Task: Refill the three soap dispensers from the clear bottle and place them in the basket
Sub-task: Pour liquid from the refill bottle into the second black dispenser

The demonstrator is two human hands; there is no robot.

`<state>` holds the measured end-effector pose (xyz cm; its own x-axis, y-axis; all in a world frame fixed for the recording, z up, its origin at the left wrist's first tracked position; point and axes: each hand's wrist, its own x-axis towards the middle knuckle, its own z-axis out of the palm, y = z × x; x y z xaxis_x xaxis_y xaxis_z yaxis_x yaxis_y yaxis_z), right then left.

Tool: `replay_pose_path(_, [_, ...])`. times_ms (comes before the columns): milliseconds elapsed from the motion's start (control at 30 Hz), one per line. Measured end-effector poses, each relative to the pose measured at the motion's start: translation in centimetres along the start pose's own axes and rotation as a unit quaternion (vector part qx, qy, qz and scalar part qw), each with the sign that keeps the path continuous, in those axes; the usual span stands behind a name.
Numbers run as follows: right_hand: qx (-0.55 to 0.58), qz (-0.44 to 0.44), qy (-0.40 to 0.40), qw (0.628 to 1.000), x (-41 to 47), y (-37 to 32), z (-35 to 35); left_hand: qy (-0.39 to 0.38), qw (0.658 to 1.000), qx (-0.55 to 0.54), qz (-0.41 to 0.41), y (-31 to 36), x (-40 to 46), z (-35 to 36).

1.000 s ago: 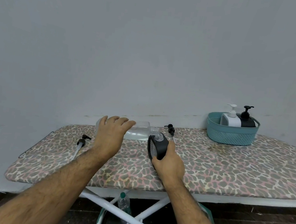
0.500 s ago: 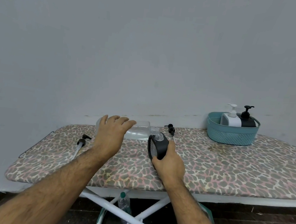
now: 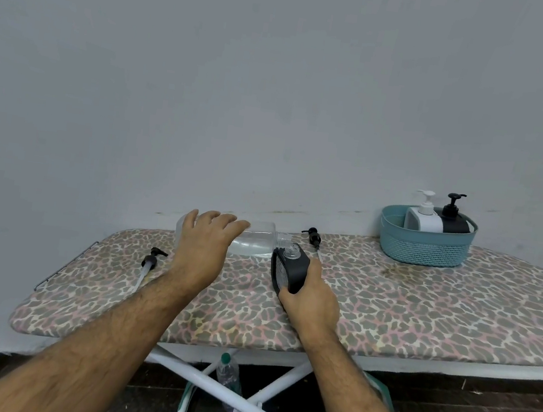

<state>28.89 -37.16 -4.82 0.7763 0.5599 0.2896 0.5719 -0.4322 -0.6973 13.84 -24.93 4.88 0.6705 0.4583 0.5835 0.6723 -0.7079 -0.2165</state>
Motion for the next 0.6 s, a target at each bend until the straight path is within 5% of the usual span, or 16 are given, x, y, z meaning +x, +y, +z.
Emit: replay_pose_path(600, [0.006,0.001,0.002,1.000,-0.1,0.0,0.0,0.015,0.998,-0.044,-0.047,0.5,-1.7,2.0])
